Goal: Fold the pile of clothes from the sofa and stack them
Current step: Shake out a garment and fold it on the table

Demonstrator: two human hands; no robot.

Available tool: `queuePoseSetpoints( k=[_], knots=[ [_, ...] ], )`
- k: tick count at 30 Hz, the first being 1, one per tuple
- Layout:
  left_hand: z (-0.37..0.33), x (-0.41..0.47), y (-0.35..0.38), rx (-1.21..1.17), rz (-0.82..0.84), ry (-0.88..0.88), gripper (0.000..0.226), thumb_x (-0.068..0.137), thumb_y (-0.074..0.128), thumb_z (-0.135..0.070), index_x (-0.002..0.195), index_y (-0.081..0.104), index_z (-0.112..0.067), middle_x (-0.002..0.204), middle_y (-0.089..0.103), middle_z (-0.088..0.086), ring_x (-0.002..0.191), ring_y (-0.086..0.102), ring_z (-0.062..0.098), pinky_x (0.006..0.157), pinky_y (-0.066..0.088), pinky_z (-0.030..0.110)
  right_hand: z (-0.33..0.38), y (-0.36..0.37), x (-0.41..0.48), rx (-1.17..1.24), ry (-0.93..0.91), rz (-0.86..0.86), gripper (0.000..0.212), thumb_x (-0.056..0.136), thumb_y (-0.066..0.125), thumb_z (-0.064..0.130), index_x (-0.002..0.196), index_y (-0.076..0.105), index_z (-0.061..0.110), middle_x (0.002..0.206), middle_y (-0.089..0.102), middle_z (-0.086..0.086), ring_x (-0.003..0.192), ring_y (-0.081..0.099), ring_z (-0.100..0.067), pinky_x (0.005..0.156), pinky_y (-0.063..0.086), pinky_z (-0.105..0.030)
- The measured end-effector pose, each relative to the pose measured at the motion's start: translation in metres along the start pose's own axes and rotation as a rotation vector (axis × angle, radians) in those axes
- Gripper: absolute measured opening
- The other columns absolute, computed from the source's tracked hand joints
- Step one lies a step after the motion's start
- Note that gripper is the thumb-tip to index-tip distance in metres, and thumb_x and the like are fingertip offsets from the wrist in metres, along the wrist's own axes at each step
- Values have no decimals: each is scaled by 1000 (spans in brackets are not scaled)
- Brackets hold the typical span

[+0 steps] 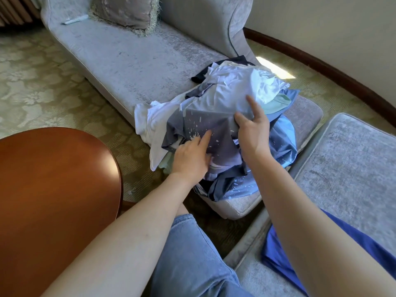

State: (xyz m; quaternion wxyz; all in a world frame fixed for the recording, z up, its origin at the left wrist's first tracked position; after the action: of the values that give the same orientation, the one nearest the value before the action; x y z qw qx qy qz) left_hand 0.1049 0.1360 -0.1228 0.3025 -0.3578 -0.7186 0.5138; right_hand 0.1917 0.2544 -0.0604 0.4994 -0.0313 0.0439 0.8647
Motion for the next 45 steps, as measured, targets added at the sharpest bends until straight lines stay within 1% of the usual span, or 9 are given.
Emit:
queuePoseSetpoints(
  k=[4, 8, 16, 22, 26, 30, 35, 39, 45],
  knots=[
    [0, -1, -16, -126, -131, 34, 21, 97, 50, -22, 101, 65, -9, 100, 59, 8, 95, 59, 34, 71, 45, 40, 11, -20, 2, -30, 3, -60, 27, 92, 53, 2, 91, 71, 21, 74, 65, 4, 63, 51, -14, 62, 42, -28],
    [-27, -4, -30, -258, -46, 103, 59, 86, 66, -40, 134, 44, -16, 133, 43, 2, 119, 48, 24, 91, 47, 42, 12, -24, -4, 55, 72, -31, 26, 90, 55, -2, 83, 70, 19, 69, 62, -2, 62, 53, -15, 63, 46, -29],
    [-54, -7, -64, -369, -260, 182, 25, 94, 53, -27, 103, 71, -13, 106, 64, 2, 96, 61, 28, 74, 52, 44, 14, -34, -29, -27, 19, 130, 33, 82, 61, -3, 102, 68, 22, 98, 66, -10, 82, 61, -17, 78, 53, -32],
    [-59, -21, -86, -358, -237, 162, 22, 98, 50, -24, 106, 69, -17, 103, 66, 1, 95, 61, 25, 76, 51, 43, 24, -27, -52, -58, 4, 216, 52, 78, 62, 4, 128, 60, 15, 118, 65, -7, 100, 63, -22, 88, 51, -34],
    [-20, -33, -85, -332, 7, -5, 64, 87, 62, -41, 145, 37, -32, 143, 46, -4, 129, 46, 18, 100, 46, 44, 67, -12, -56, 47, -10, 230, 50, 83, 50, -13, 126, 60, 9, 116, 63, -13, 92, 60, -27, 81, 50, -39],
    [6, -63, -115, -310, -21, -86, 82, 76, 71, -48, 144, 28, -36, 143, 43, -4, 130, 43, 18, 100, 42, 35, 136, 24, -71, 80, -141, 259, 62, 64, 55, -2, 124, 63, 11, 129, 60, -12, 116, 58, -28, 101, 48, -41],
    [-5, -97, -163, -350, -240, -49, 59, 81, 73, -38, 133, 47, -23, 123, 58, -2, 115, 52, 17, 83, 37, 24, 214, 80, -98, 140, -242, 337, 51, 80, 41, -20, 116, 64, 8, 76, 63, -3, 61, 54, -16, 54, 39, -24],
    [8, -106, -183, -340, -376, -203, 19, 92, 54, -20, 105, 66, -13, 97, 67, 5, 91, 62, 27, 87, 47, 38, 261, 119, -110, 119, -299, 240, 43, 83, 37, -18, 96, 68, 9, 69, 59, -2, 39, 48, -7, 43, 36, -19],
    [65, -137, -219, -826, -457, -311, 33, 92, 57, -47, 106, 63, -18, 100, 67, -2, 97, 63, 17, 77, 44, 25, 263, 204, -107, 79, -182, 367, 30, 91, 50, 0, 118, 62, -4, 77, 59, -4, 59, 56, -15, 55, 50, -24]
  ],
)
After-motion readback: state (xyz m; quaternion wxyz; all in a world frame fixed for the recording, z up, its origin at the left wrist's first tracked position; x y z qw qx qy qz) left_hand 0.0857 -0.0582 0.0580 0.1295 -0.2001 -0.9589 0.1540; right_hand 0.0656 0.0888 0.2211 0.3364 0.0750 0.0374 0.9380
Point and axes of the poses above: each hand's wrist, its own x-axis towards the middle knuckle, its own y-axis out of the palm, z = x × y, the point moved 5 cm from there along x, towards the middle knuckle
